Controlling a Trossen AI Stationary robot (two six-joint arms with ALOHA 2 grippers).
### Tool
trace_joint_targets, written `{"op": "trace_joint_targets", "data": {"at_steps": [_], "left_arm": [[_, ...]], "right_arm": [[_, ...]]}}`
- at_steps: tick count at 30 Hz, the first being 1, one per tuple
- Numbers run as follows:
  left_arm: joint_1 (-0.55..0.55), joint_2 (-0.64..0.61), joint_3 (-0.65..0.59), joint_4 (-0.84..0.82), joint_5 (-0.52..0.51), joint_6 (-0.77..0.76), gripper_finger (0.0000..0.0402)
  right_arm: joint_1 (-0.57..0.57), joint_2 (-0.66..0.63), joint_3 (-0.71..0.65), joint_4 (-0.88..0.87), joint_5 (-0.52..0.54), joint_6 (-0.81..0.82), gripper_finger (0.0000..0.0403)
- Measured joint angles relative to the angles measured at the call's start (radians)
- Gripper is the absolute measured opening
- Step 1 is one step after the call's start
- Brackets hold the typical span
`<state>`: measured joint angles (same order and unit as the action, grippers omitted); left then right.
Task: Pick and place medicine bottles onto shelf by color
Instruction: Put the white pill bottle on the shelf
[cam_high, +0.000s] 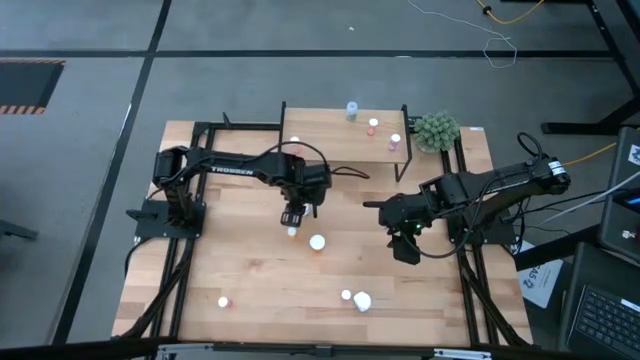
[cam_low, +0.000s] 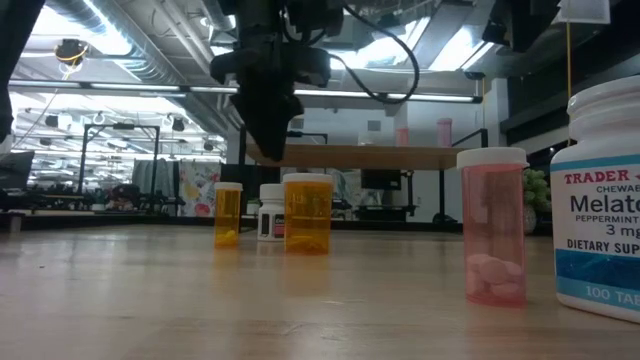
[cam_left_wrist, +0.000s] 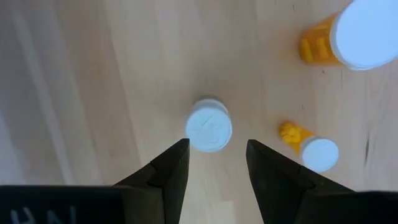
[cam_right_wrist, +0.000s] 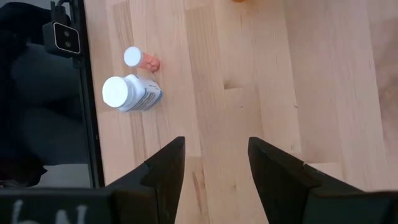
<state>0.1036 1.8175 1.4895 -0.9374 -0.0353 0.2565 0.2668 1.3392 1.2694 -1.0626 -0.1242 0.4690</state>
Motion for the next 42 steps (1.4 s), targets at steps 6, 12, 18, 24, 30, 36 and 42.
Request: {"op": "trace_joint_targets", "data": {"at_steps": [6, 12, 18, 24, 30, 36, 42], "left_arm": [[0.001, 0.0, 0.0, 0.045, 0.0, 0.0, 0.0155], [0.001, 0.0, -0.041, 0.06, 0.0, -0.008, 0.0155], [0.001, 0.0, -0.086, 0.1, -0.005, -0.05, 0.0155], [0.001, 0.0, -0.088, 0.111, -0.016, -0.066, 0.017], [0.001, 0.014, -0.092, 0.106, -0.028, -0.068, 0.0197], [0.001, 0.013, -0.09, 0.121, -0.028, -0.07, 0.021], [-0.002, 0.029, -0.111, 0.156, -0.028, -0.072, 0.0211]], "right_arm": [[0.0, 0.0, 0.0, 0.0, 0.0, 0.0, 0.0179], [0.0, 0.0, 0.0, 0.0, 0.0, -0.001, 0.0179], [0.0, 0.0, 0.0, 0.0, 0.0, -0.002, 0.0179], [0.0, 0.0, 0.0, 0.0, 0.0, -0.001, 0.0179], [0.0, 0.0, 0.0, 0.0, 0.0, -0.002, 0.0179], [0.0, 0.0, 0.0, 0.0, 0.0, -0.002, 0.0179], [0.0, 0.0, 0.0, 0.0, 0.0, -0.002, 0.0179]]}}
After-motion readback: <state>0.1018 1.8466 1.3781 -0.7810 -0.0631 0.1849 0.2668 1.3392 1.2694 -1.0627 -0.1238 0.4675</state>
